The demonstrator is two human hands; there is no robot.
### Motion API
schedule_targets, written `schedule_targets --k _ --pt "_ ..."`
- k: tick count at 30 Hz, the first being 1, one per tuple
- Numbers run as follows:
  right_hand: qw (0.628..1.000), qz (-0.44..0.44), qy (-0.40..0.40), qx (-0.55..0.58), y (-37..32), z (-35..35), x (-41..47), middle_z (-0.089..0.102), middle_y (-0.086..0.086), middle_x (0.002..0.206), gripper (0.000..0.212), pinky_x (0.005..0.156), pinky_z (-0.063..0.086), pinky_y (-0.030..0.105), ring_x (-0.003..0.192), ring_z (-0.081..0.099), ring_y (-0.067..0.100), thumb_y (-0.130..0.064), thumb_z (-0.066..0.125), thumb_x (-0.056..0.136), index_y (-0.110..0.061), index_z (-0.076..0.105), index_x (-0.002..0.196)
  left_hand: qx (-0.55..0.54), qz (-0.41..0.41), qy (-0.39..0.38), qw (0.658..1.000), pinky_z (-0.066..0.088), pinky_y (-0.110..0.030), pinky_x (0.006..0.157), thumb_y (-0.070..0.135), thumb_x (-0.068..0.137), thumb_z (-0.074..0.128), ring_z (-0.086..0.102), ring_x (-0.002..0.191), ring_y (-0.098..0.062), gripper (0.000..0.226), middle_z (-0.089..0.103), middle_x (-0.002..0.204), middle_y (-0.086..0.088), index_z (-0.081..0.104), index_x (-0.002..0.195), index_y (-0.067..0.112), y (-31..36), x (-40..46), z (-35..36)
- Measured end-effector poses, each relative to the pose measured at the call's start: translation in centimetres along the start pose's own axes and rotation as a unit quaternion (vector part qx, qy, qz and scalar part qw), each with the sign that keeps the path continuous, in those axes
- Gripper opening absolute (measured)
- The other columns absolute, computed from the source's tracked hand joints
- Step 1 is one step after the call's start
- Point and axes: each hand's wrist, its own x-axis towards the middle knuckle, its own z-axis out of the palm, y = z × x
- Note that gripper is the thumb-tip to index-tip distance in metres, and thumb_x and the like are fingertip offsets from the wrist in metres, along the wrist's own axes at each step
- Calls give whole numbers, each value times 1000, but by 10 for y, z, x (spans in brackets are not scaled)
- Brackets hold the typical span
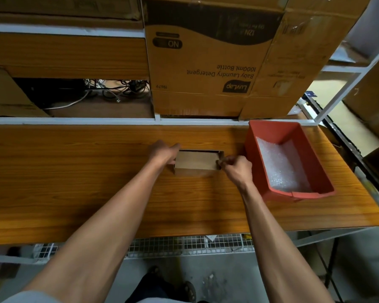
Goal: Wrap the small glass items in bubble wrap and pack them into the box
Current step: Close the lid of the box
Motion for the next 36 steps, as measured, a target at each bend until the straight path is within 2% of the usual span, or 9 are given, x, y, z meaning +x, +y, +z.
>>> schedule_targets --k 3,9,14,17,21,24,29,32,36 --pt "998 -30 60 -1 -2 12 -6 81 6 102 14 92 53 23 102 74 20 -17 72 94 -14 85 100 2 8 7 1000 52 -23 63 46 106 58 71 78 -11 33 64 84 0 52 89 19 3 -1 -1" --pt "992 -33 114 33 -7 21 -14 74 -8 85 13 84 55 24 81 69 9 -12 69 91 -19 79 87 10 8 12 1000 56 -25 65 47 104 60 73 75 -10 35 71 80 -2 63 98 12 3 3 -1" --pt "994 -42 97 31 -8 20 -12 76 -5 93 7 80 54 21 82 69 7 -13 71 92 -19 75 92 8 5 15 1000 49 -21 56 45 104 62 76 76 -11 34 67 69 -1 59 87 15 7 4 -2" --pt "992 -54 110 30 -8 22 -12 77 -2 93 3 75 59 26 80 72 11 -23 71 96 -22 69 93 -1 3 13 1000 48 -21 54 44 104 63 75 74 -10 32 69 75 -2 60 89 16 8 5 -2" --pt "993 -54 105 -11 -7 29 -12 75 0 90 9 70 61 32 80 73 16 -12 66 94 -20 68 92 10 6 12 1000 47 -19 53 43 103 64 73 71 -7 31 74 82 -3 66 94 13 5 9 0" --pt "996 -43 71 -29 -11 22 -8 75 1 98 7 79 62 32 87 71 17 -13 69 93 -18 71 99 16 8 13 1000 47 -20 54 43 103 65 73 71 -7 31 75 84 -3 68 96 13 3 10 0" --pt "997 55 -6 45 -11 4 5 73 0 110 37 97 56 37 101 67 19 -46 60 92 -19 76 113 32 14 19 999 51 -22 57 43 103 65 74 73 -11 33 75 85 -3 69 93 12 3 11 2" --pt "985 106 14 134 -13 8 13 76 4 109 67 90 59 41 96 71 21 -76 54 87 -16 76 108 52 14 25 998 48 -23 54 44 103 64 73 73 -13 34 75 88 -3 70 94 12 2 11 2" --pt "991 89 43 96 -26 12 10 71 2 107 33 93 54 33 98 64 20 -51 72 96 -18 78 100 75 38 35 996 43 -22 53 44 104 62 57 64 -9 31 62 79 4 64 86 19 0 4 4"
